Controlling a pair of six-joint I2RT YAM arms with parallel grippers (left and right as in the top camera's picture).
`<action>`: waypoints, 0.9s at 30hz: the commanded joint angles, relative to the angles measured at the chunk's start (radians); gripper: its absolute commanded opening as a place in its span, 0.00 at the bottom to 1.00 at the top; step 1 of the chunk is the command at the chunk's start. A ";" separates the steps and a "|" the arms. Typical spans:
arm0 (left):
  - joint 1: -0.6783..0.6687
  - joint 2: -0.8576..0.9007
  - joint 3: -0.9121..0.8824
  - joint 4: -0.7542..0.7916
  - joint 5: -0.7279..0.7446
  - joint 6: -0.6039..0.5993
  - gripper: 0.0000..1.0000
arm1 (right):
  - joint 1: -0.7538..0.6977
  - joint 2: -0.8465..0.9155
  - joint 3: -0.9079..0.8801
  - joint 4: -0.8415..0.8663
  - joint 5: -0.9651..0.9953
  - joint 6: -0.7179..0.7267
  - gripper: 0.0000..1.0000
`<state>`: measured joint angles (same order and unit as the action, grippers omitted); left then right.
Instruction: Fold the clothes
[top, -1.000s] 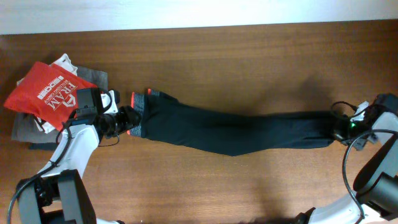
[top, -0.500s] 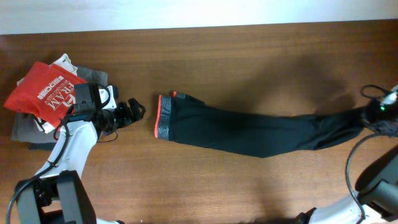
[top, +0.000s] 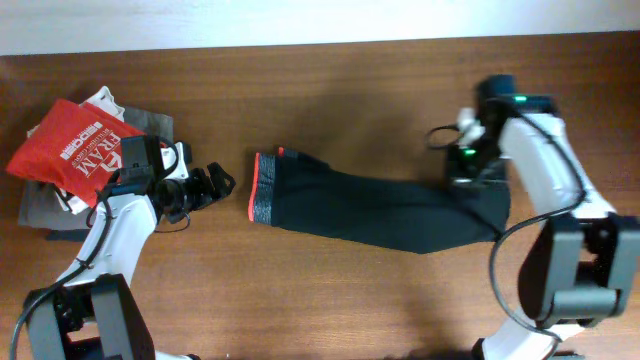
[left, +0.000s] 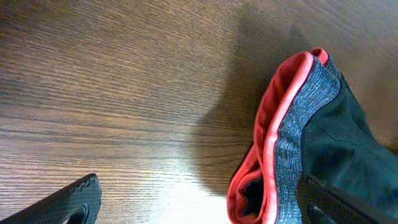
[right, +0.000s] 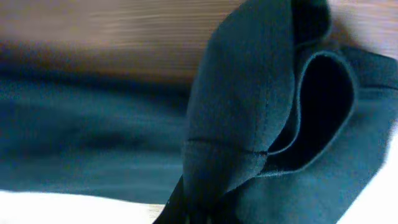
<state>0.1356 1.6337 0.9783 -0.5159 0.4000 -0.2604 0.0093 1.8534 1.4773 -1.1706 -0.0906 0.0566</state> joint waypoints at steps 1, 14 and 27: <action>-0.002 0.008 0.020 -0.002 0.004 0.008 0.99 | 0.140 0.001 0.014 0.011 -0.002 0.068 0.04; -0.002 0.008 0.020 -0.006 0.004 0.008 0.99 | 0.429 0.037 0.013 0.157 0.032 0.170 0.13; -0.002 0.008 0.020 -0.020 0.004 0.008 0.99 | 0.481 0.066 0.013 0.255 -0.171 0.026 0.53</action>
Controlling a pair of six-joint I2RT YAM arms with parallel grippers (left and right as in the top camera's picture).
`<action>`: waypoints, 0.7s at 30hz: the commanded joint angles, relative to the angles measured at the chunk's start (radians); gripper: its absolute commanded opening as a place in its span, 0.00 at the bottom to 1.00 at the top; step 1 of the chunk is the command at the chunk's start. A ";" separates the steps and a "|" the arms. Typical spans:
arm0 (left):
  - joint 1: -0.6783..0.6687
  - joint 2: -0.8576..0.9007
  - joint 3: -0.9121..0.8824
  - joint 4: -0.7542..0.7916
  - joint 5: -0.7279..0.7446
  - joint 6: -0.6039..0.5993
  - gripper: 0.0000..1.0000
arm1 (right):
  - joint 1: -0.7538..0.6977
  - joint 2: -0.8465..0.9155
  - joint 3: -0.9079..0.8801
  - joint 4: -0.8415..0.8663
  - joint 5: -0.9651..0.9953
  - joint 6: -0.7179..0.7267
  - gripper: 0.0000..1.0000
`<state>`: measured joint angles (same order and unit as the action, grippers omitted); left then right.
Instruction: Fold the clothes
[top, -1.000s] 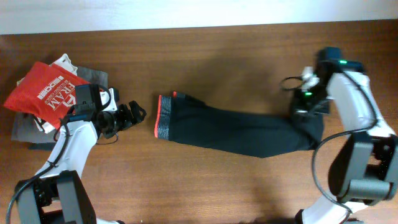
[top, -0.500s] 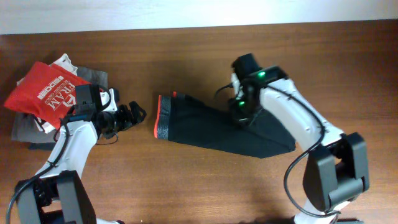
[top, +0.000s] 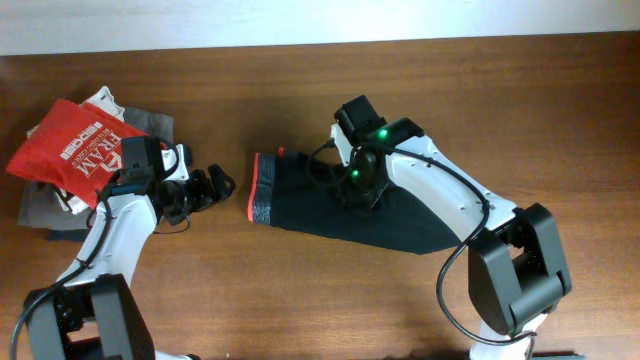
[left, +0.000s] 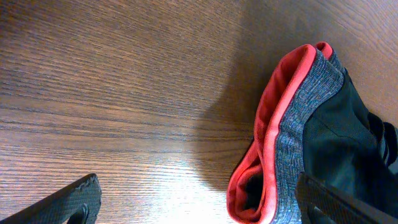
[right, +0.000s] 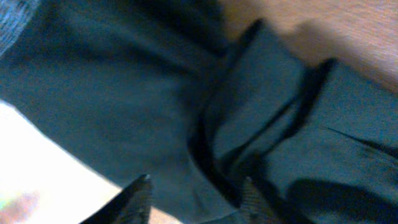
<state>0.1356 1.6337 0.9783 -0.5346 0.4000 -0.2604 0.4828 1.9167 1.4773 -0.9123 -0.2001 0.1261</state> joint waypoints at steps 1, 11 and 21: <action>-0.002 0.008 0.020 -0.002 0.004 0.008 0.99 | 0.005 0.003 0.014 -0.006 -0.053 -0.044 0.53; -0.003 0.009 0.020 -0.011 0.065 0.009 0.99 | -0.072 -0.098 0.167 -0.212 0.206 0.039 0.52; -0.140 0.125 0.019 -0.080 0.226 -0.008 0.99 | -0.151 -0.137 0.172 -0.312 0.209 0.040 0.56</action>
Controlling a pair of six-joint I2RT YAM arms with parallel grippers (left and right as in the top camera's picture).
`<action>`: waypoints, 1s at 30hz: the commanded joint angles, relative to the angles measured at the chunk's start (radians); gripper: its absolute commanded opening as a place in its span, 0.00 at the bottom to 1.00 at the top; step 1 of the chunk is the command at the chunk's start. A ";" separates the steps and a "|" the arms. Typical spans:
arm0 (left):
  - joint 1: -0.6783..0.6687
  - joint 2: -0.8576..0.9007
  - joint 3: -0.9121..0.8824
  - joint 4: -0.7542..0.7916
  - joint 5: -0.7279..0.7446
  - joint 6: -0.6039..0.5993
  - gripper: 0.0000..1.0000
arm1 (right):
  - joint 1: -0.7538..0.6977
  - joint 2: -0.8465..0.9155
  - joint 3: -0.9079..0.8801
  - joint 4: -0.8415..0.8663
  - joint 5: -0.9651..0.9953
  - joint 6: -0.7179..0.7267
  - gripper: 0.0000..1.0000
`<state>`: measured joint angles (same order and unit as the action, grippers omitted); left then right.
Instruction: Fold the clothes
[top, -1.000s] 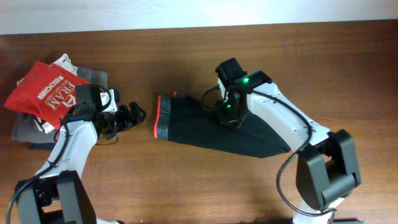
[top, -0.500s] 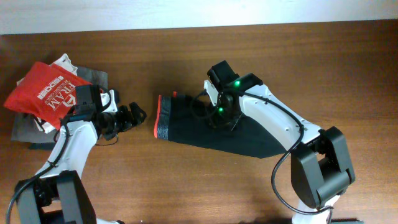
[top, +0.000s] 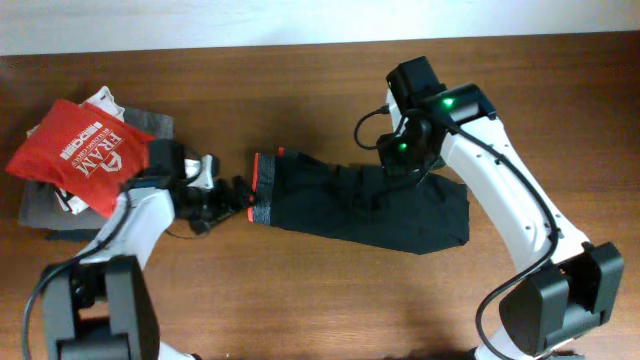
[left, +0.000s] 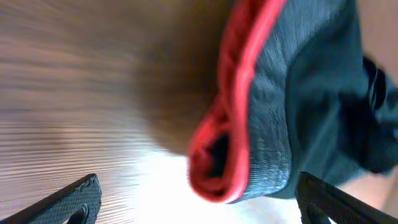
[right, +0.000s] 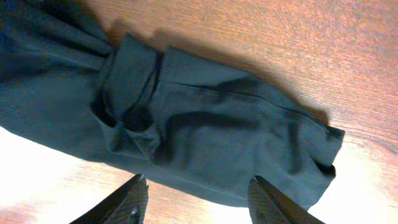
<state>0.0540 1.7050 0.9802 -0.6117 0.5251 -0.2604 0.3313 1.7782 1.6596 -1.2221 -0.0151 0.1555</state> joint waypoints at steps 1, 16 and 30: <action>-0.071 0.066 0.017 -0.005 0.100 -0.028 0.99 | 0.000 0.002 -0.015 -0.002 0.024 0.010 0.56; -0.090 0.087 0.017 -0.016 0.115 -0.448 0.99 | 0.002 0.002 -0.023 -0.013 0.024 0.010 0.56; -0.092 0.130 0.017 0.099 0.128 -0.559 0.96 | 0.002 0.002 -0.023 -0.036 0.024 0.010 0.57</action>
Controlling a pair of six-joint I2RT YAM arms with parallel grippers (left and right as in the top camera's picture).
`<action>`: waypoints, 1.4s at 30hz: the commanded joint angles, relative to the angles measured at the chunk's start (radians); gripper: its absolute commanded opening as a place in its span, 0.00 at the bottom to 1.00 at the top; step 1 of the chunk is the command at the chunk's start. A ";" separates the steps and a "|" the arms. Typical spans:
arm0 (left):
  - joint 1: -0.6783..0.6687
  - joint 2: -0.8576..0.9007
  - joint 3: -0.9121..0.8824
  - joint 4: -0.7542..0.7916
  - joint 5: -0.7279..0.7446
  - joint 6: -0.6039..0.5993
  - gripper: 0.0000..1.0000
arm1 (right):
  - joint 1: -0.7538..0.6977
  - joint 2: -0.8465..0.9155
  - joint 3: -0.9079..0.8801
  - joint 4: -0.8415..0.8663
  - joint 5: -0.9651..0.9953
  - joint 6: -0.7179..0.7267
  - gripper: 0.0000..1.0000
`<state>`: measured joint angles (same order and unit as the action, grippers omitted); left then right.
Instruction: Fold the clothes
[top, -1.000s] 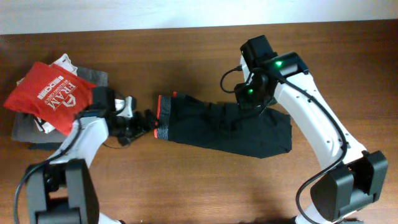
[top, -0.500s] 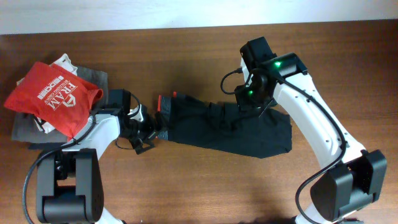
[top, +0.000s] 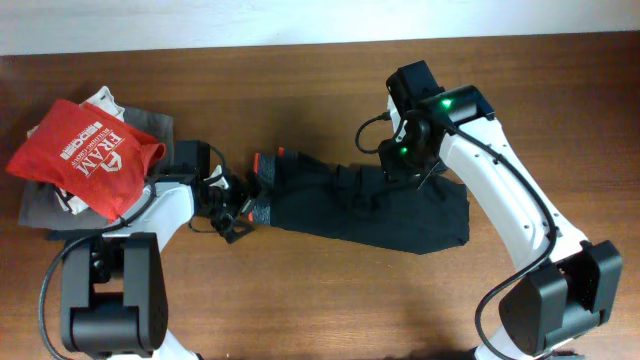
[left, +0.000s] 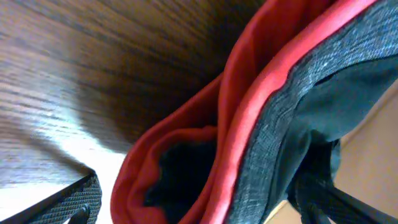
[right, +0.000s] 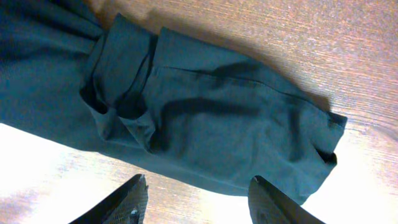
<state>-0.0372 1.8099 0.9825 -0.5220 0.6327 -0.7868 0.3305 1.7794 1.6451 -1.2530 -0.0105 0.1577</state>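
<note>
Dark trousers (top: 380, 215) with a grey waistband and red lining (left: 249, 93) lie across the middle of the table, the leg end doubled back into a bunched fold (right: 121, 93) at the centre. My left gripper (top: 235, 205) is open at the waistband end. The red-lined opening sits between its two fingers (left: 78, 202) in the left wrist view, where the gripper (left: 196, 180) shows no grip on the cloth. My right gripper (top: 402, 165) hovers open over the garment's upper edge near the fold. Nothing lies between the right gripper (right: 198, 179) fingers.
A pile of clothes topped by a red printed piece (top: 85, 155) lies at the far left, with grey cloth (top: 40, 205) under it. The wooden table (top: 300, 300) shows bare around the trousers. A pale strip (top: 300, 20) runs along the back edge.
My left gripper has moved right from just beside the waistband, so the waistband now sits between its open fingers. The right gripper has hardly moved and is still open.
The trousers lay stretched out with my right gripper shut on the leg end at the right. Then that gripper was at the middle with the leg end carried there. Later it was open above the shortened garment. My left gripper stayed open by the pile, then reached the waistband.
</note>
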 joint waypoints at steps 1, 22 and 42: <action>0.000 0.025 0.015 0.010 0.027 -0.032 0.93 | 0.003 0.000 -0.009 -0.006 0.019 0.008 0.57; 0.248 0.021 0.100 0.117 0.068 0.260 0.00 | -0.204 -0.001 -0.008 -0.121 0.049 -0.029 0.56; -0.027 -0.115 0.451 -0.135 -0.034 0.640 0.01 | -0.266 0.000 -0.008 -0.146 0.048 -0.056 0.56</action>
<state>0.0486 1.7100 1.4235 -0.6186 0.6712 -0.2344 0.0715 1.7794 1.6428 -1.3952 0.0227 0.1043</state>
